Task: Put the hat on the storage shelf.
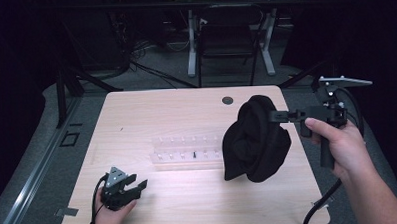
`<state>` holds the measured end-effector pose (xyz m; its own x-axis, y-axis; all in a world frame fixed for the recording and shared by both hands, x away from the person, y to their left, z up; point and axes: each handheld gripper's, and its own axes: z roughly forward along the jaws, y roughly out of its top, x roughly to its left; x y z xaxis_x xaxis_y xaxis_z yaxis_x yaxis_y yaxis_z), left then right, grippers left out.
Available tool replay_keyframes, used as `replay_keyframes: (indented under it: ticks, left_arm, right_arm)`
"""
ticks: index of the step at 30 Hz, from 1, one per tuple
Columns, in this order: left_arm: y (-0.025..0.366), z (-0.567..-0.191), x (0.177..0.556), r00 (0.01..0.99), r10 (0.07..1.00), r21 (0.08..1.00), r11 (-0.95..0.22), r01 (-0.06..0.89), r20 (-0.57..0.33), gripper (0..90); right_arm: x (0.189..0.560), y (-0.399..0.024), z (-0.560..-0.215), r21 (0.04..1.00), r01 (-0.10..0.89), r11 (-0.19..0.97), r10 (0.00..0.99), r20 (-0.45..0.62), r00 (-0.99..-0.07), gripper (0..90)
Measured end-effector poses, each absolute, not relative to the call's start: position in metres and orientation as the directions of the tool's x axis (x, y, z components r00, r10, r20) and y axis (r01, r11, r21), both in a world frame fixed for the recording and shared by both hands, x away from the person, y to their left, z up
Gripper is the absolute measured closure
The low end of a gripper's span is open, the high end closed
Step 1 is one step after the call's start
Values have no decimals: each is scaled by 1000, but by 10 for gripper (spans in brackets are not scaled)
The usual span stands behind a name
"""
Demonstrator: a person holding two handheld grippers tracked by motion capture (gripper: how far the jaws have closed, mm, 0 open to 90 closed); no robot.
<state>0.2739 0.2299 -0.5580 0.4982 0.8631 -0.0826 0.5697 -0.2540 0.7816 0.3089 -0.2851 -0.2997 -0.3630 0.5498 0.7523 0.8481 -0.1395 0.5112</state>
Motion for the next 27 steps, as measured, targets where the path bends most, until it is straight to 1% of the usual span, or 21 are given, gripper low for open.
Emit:
replay_keyframes:
  ticks: [15, 27]
  left_arm:
    - [230, -558, 274, 499, 863, 783, -254, 568, -83, 497]
    - [232, -558, 276, 501, 862, 780, -257, 571, -83, 499]
  right_arm:
    - [325, -266, -292, 519, 841, -152, 524, 764, -376, 886]
    - [345, -240, -291, 546, 826, -141, 540, 742, -398, 886]
